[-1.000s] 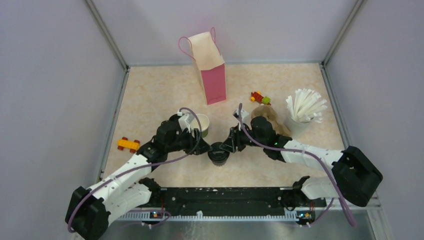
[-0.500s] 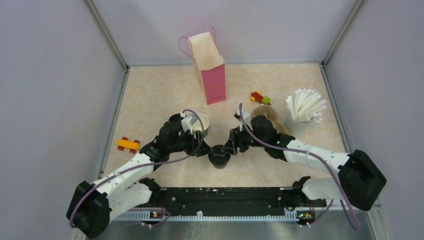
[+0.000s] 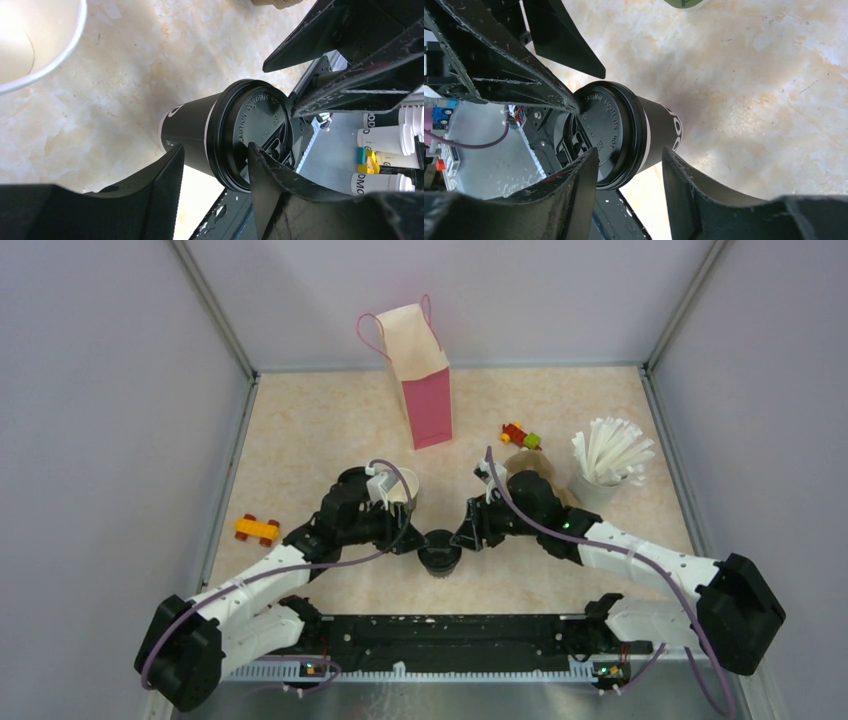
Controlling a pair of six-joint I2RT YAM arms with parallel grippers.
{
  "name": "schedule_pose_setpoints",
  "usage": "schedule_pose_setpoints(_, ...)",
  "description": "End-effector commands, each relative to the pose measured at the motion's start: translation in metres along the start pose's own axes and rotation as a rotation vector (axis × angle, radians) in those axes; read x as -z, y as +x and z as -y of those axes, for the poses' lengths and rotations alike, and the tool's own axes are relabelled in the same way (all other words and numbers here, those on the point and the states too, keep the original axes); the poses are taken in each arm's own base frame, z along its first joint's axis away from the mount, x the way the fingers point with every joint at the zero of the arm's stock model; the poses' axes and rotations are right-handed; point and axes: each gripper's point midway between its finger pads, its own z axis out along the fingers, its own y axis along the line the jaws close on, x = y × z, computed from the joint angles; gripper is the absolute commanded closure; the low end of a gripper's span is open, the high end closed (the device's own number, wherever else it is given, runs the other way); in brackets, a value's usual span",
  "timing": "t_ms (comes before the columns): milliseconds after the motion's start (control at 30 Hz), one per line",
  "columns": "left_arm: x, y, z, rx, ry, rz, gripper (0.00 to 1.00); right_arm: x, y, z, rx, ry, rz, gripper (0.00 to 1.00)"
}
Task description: Pack the takeout coffee
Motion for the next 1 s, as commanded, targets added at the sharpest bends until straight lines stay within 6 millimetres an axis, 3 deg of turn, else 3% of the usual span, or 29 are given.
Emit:
schedule_pose_setpoints(0,-0.003,0.004,-0.007,-0.014,-0.036,-0.009,0.46,0.0,0.002,0.004,-0.023,0.008,0.015,0.54)
schedule_pose_setpoints(500,0.002,0.024,-0.032,0.006,-0.171,-0.073,0.54,-0.004,0.072,0.052,-0.184,0.1,0.023,0.69)
schedule_pose_setpoints(767,0.0,0.03,-0.039,0.015,-0.195,-0.098,0.56,-0.004,0.095,0.061,-0.202,0.109,-0.007,0.7)
schedule_pose_setpoints(967,-0.001,0.032,-0.044,0.026,-0.22,-0.111,0.57,-0.007,0.123,0.075,-0.247,0.133,-0.049,0.7)
